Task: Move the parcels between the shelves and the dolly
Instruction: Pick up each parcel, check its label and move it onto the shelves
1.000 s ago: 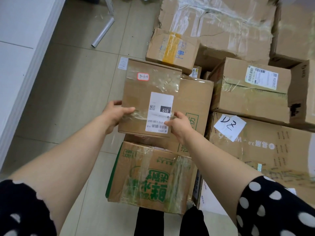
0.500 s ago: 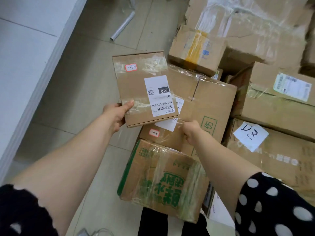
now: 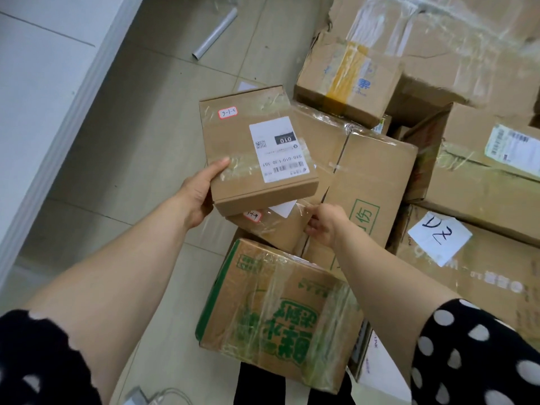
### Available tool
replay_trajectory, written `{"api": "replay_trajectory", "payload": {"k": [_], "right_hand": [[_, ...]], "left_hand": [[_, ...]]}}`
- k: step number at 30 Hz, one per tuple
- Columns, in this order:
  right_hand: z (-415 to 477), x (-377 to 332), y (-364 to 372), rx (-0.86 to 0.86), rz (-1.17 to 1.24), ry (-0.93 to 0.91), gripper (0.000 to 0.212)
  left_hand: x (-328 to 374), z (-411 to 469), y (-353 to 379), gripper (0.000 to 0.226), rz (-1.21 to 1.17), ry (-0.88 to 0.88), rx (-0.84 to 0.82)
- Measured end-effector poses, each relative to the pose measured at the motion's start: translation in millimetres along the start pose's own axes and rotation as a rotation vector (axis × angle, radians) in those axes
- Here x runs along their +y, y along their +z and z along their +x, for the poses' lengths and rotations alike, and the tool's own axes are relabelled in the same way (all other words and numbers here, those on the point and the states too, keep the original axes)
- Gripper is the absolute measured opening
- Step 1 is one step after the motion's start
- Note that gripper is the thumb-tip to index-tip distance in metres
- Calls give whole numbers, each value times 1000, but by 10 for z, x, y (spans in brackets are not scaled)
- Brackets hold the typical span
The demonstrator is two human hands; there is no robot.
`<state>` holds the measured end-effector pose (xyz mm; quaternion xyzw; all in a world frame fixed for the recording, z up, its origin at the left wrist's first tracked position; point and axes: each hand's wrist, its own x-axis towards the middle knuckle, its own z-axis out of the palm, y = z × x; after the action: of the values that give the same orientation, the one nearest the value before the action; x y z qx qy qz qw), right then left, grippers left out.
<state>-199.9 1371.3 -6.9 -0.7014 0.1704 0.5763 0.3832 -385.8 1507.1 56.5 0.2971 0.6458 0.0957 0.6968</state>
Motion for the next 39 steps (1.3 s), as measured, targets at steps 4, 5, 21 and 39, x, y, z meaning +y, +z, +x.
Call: {"api": "replay_trajectory", "payload": {"k": [4,5,21,39], "right_hand": [[44,21,-15,-15,78,13,24],[46,23,-22,-29,72,1,27],[-685,-543,-945,280,251,-406,55],[-590,-254,-1247,31,374,-346,42]], "left_hand": [[-33,3,95,25,103,-17,-89],[-40,0,121,20,124,-4,-108],[373,-515,274,18,259,5,23],[-223,-253,779,38,871,86,41]]}}
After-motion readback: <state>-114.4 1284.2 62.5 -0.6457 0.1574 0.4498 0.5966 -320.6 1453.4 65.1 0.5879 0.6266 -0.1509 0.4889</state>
